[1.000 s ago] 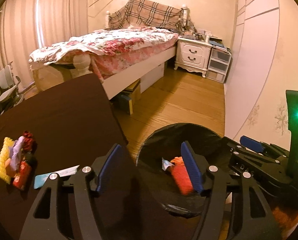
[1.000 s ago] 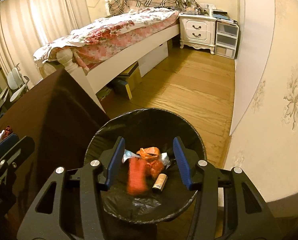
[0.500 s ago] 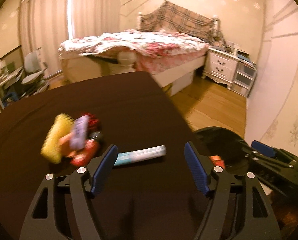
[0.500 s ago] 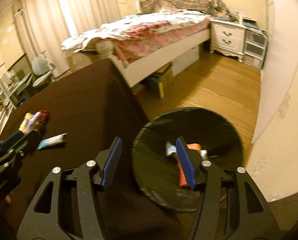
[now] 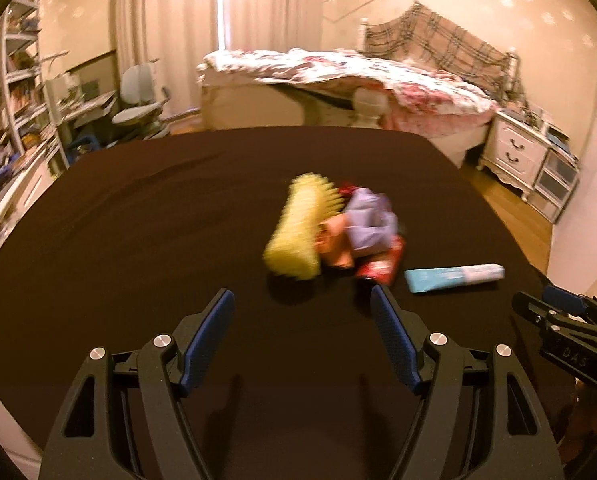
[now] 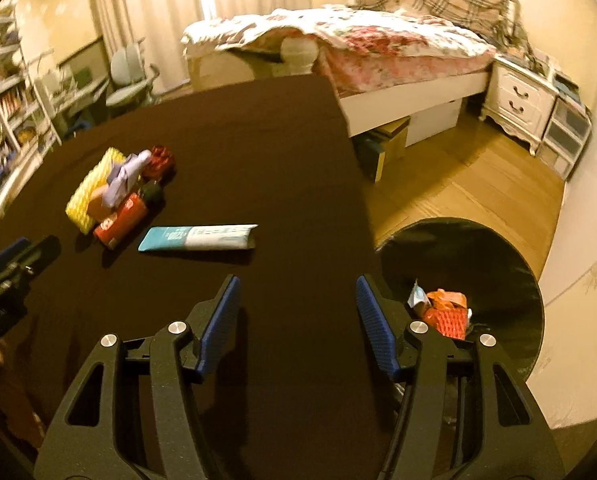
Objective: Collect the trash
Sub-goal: 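Grasp the white-and-teal tube with the right gripper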
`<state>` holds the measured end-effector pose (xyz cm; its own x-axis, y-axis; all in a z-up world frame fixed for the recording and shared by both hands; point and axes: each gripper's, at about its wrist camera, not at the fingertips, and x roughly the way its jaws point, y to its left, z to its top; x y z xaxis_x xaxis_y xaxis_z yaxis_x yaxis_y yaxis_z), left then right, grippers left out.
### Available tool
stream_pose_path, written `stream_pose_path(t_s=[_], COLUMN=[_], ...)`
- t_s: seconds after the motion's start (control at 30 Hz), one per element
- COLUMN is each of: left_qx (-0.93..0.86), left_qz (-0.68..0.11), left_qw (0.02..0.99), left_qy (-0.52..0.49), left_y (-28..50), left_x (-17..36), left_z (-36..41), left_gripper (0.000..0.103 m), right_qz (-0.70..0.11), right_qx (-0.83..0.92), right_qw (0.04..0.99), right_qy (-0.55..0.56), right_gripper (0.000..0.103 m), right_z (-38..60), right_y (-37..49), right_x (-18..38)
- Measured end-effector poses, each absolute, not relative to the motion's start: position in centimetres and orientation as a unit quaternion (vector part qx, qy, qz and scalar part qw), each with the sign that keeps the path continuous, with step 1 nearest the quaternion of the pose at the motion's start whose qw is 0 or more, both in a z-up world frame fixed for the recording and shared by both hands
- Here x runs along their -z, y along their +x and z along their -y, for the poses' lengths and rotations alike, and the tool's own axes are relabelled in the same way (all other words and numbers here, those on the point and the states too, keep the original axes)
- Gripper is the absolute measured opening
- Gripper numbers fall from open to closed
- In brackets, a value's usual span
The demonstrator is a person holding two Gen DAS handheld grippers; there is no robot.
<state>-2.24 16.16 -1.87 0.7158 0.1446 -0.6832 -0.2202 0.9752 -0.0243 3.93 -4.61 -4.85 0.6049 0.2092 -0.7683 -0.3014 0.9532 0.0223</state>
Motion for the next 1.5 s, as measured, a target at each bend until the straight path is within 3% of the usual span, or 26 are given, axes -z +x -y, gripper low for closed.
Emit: stream_pose_path(t_s=[0.3, 0.87, 1.07, 1.33, 1.5], left_qx=[-0.122, -0.134, -0.134, -0.122, -0.114], left_qz=[-0.37, -0.377, -0.375, -0.364, -0.361], left_qw=[0.918, 0.912, 0.913, 0.919, 0.921], left_qy=[-0.079, -0.088, -0.092, -0.09, -0.086], left_y=[-2.5, -1.4, -1.3, -1.3, -0.3], left_x=[2.5, 3.2, 3.0, 2.8, 2.7], left_z=[-19.5, -21.1, -21.3, -21.3, -21.0], left_gripper=[0.071, 0.071, 0.071, 0.073, 0.074], right_qz=[-0.427, -0.407, -0.416, -0.427, -0.427], right_qx=[-0.131, -0.145, -0.173, -0.172, -0.174], right_qw=[0.889, 0.901, 0.891, 0.885, 0.885], right_qy=[-0.105, -0.039, -0.062, -0.073, -0.07], right_gripper=[0.061, 0.061, 0.059, 0.028, 0.022], right_z=[1.6, -0.1, -3.1, -2.7, -2.2], right_y=[6.5, 7.7, 7.2, 7.1, 7.2], right_x=[5.0, 3.5, 4.2, 4.8, 4.9])
